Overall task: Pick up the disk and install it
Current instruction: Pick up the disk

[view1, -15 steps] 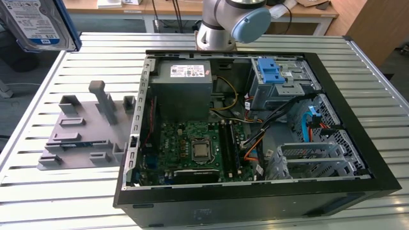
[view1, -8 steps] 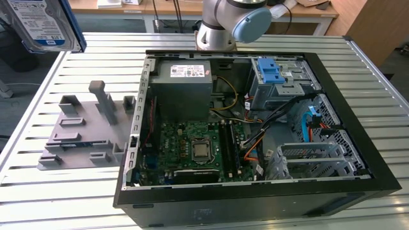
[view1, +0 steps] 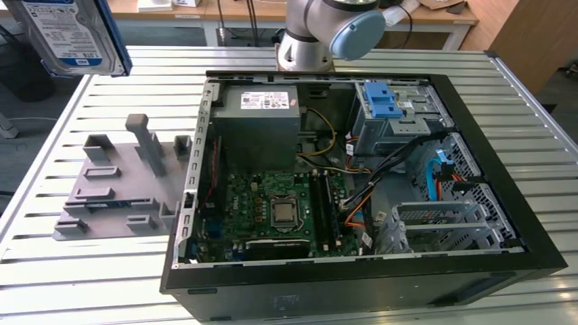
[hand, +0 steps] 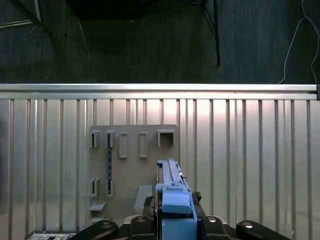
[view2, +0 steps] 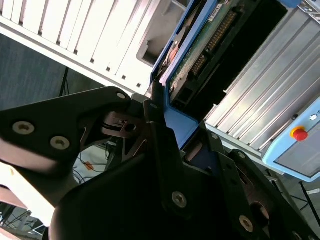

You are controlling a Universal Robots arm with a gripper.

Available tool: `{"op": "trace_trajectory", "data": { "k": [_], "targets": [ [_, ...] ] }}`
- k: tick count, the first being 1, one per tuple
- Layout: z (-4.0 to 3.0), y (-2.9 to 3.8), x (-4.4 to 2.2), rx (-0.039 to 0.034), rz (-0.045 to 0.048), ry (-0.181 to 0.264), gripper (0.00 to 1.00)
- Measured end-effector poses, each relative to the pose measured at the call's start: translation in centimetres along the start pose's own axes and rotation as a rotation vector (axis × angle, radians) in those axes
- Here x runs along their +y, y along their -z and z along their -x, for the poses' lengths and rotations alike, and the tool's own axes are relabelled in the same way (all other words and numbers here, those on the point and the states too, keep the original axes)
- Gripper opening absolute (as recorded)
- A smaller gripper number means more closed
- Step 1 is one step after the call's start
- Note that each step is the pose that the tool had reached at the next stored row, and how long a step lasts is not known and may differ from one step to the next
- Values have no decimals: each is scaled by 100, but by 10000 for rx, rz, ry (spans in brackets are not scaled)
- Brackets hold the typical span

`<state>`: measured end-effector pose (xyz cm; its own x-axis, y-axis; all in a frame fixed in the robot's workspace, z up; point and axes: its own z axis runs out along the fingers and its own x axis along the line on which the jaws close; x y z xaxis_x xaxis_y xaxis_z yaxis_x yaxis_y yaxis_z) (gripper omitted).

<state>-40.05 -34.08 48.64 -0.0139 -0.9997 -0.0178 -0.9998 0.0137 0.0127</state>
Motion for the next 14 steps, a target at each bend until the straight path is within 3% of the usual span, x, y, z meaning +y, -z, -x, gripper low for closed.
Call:
{"op": "trace_trajectory", "data": {
  "k": [14],
  "targets": [
    [-92,5,-237,0,21,-1,37]
  ]
}}
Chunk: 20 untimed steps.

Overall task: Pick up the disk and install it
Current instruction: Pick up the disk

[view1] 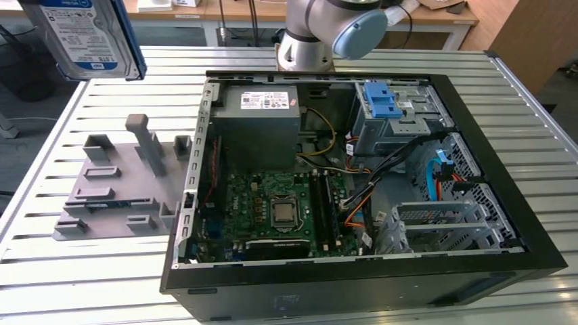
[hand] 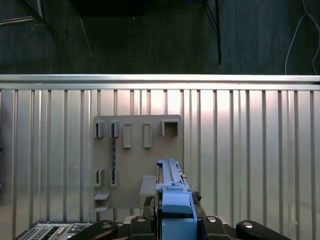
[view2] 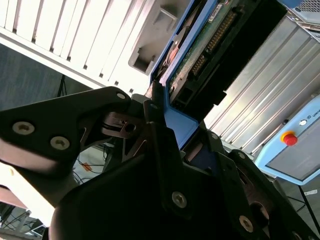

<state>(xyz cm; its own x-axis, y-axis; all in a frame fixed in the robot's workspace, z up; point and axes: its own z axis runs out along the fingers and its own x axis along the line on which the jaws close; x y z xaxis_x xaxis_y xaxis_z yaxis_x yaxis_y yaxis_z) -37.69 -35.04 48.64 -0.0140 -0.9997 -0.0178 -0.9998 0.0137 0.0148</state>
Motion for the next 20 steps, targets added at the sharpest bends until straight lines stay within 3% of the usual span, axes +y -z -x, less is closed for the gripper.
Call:
{"op": "trace_trajectory", "data": {
  "k": [15,20],
  "targets": [
    [-136,7,-303,-5,12,1,37],
    [-141,7,-321,-6,12,-1,37]
  ]
}}
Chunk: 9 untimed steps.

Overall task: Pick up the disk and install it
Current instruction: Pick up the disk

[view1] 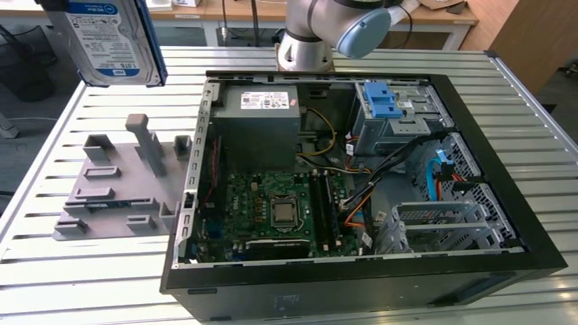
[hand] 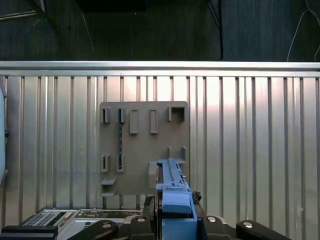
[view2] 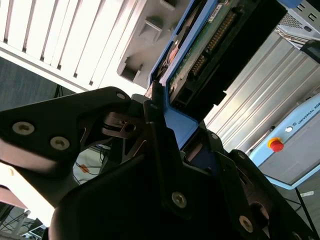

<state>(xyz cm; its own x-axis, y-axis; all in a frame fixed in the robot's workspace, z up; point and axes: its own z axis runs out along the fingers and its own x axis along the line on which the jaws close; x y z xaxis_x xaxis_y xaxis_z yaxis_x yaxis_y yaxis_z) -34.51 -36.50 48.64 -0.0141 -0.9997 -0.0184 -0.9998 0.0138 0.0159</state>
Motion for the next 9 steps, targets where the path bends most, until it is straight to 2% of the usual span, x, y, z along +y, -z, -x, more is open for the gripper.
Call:
{"op": "trace_trajectory", "data": {
  "k": [4,7,9],
  "targets": [
    [-4,1,-19,1,1,2,37],
    [-16,1,-69,0,1,0,37],
    [-25,3,-128,0,6,1,37]
  ]
}}
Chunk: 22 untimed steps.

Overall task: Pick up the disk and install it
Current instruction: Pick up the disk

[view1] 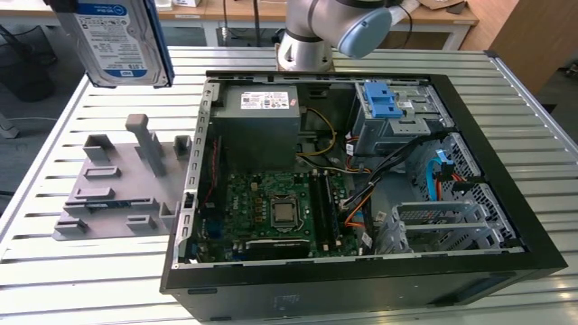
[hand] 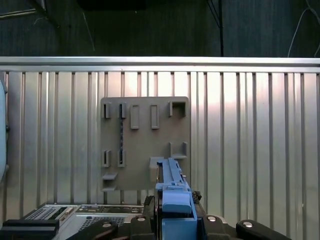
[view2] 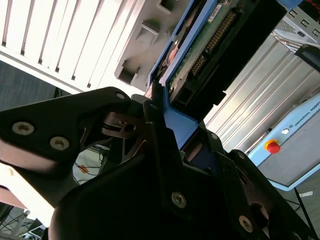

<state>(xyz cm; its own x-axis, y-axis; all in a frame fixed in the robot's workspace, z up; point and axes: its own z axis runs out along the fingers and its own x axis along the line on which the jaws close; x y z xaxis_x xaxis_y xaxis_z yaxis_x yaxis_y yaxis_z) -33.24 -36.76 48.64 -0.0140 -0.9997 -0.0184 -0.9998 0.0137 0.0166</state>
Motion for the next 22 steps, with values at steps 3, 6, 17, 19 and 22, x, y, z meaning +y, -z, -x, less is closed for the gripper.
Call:
{"op": "trace_trajectory", "data": {
  "k": [3,6,17,19,22],
  "targets": [
    [-14,1,-78,0,2,0,37],
    [-30,3,-150,0,5,0,37],
    [-138,9,-391,0,19,0,37],
    [-148,9,-413,0,20,0,37],
    [-160,10,-444,0,20,0,37]
  ]
}}
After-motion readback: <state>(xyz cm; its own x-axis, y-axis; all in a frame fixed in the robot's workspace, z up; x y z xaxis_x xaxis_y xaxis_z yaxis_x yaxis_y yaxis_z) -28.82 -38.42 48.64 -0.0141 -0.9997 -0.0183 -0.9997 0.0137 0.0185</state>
